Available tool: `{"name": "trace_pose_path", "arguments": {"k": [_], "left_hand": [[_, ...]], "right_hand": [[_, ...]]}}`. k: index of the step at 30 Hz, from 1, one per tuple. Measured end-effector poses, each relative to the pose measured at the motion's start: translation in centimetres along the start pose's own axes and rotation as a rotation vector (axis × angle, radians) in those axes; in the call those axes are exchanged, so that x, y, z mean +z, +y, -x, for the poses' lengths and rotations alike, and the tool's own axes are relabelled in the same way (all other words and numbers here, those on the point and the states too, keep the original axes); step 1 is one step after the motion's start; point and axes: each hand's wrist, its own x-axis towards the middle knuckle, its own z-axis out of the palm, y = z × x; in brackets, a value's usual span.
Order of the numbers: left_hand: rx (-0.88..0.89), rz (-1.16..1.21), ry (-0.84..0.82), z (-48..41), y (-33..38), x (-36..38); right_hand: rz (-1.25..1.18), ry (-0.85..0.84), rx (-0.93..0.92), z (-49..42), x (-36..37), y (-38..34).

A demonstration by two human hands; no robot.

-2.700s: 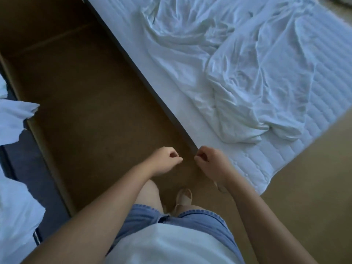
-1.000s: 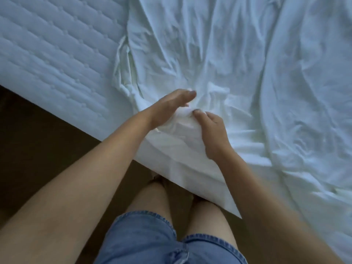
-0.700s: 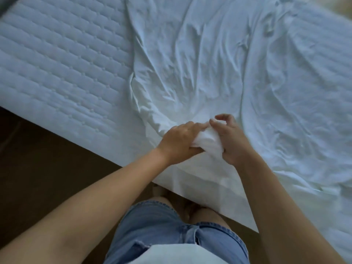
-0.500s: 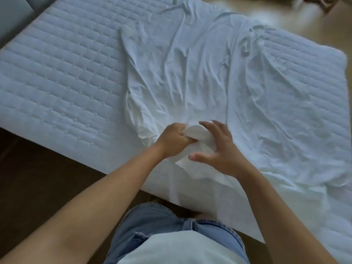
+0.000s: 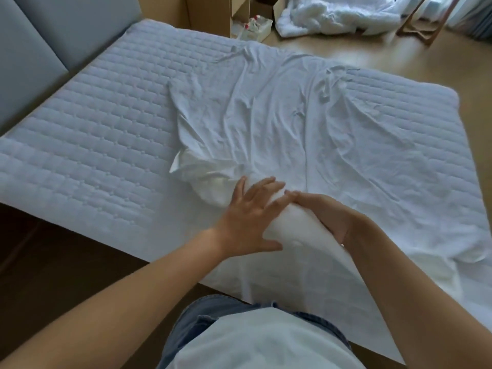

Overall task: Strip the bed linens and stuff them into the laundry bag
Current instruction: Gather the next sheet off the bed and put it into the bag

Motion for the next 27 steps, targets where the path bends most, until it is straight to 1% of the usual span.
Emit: {"name": "trace_pose_path", "arguments": {"k": [1,2,3,4,5,6,8,9,10,11,12,13,14,15,16,17,18,19,21,22,23,24,25,26,27], "left_hand": [[0.04,0.034,0.191,-0.4,-0.1,0.6],[0.073,0.079,0.315,-1.0,-0.5,0.8],[0.106,0.095,0.352,-1.7,-0.9,0.6],[0.107,0.1,0.306,-2.2,-1.2,0.3],[0.079,0.105,0.241,-2.7,-1.2,0.0],[0.025,0.11,0.151,-3.0,-1.1,-0.4],[-0.145,0.172,-0.087,-3.7,-0.8,-1.1],[-0.251,0.272,-0.21,-3.9,-0.7,-1.7],[-0.345,0.425,-0.311,-4.3,-0.7,-2.2],[-0.411,0.584,-0.41,-4.7,-0.8,-2.6],[-0.456,0.702,-0.506,-5.1,-0.9,-3.1],[-0.507,0.783,-0.593,-5.3,-1.1,-3.7],[-0.556,0.847,-0.674,-5.4,-1.4,-4.2],[-0.592,0.899,-0.747,-5.4,-1.8,-4.8],[-0.595,0.937,-0.783,-5.4,-1.9,-5.5],[-0.573,0.939,-0.761,-5.3,-1.9,-6.1],[-0.543,0.862,-0.693,-5.1,-1.7,-6.2],[-0.488,0.668,-0.609,-4.6,-1.2,-6.1],[-0.271,0.149,-0.415,-3.2,0.5,-4.5],[-0.123,-0.025,-0.259,-2.2,1.3,-3.0],[0.001,-0.123,-0.086,-1.3,1.6,-1.4],[0.079,-0.16,0.101,-0.9,1.8,-0.4],[0.121,-0.147,0.267,-1.1,1.7,0.2],[0.138,-0.097,0.398,-1.8,1.5,0.0],[0.145,-0.028,0.478,-2.7,1.4,-0.5]], "right_hand": [[0.051,-0.014,0.033,0.6,-0.1,-0.2],[0.095,-0.007,0.057,1.1,0.0,-0.4],[0.133,0.017,0.06,1.4,0.0,-0.5],[0.193,0.059,0.031,1.7,0.2,-0.5],[0.312,0.127,-0.043,1.7,0.3,-0.2],[0.502,0.224,-0.154,1.7,0.2,0.2],[0.955,0.421,-0.411,1.8,0.1,1.4],[1.173,0.467,-0.524,1.7,0.3,2.3],[1.36,0.502,-0.622,1.3,0.5,3.3],[1.477,0.553,-0.723,0.6,0.5,4.1],[1.487,0.62,-0.847,0.0,0.3,4.7],[1.434,0.652,-0.958,-0.5,0.0,4.8],[1.398,0.646,-1.05,-0.8,-0.3,4.8],[1.405,0.619,-1.1,-1.0,-0.7,4.6],[1.409,0.582,-1.088,-1.2,-1.3,4.3],[1.35,0.536,-1.009,-1.1,-1.7,3.7],[1.222,0.501,-0.9,-1.0,-2.0,3.5],[1.023,0.443,-0.789,-0.7,-2.0,3.3],[0.473,0.252,-0.644,0.0,-2.0,2.6],[0.25,0.148,-0.578,0.3,-1.9,2.0],[0.116,0.05,-0.501,0.7,-1.8,1.4],[0.088,-0.018,-0.412,1.0,-1.5,0.6],[0.139,-0.016,-0.312,0.9,-1.3,-0.3],[0.172,0.009,-0.243,0.9,-1.4,-0.8],[0.202,0.026,-0.2,1.3,-1.8,-0.8]]}}
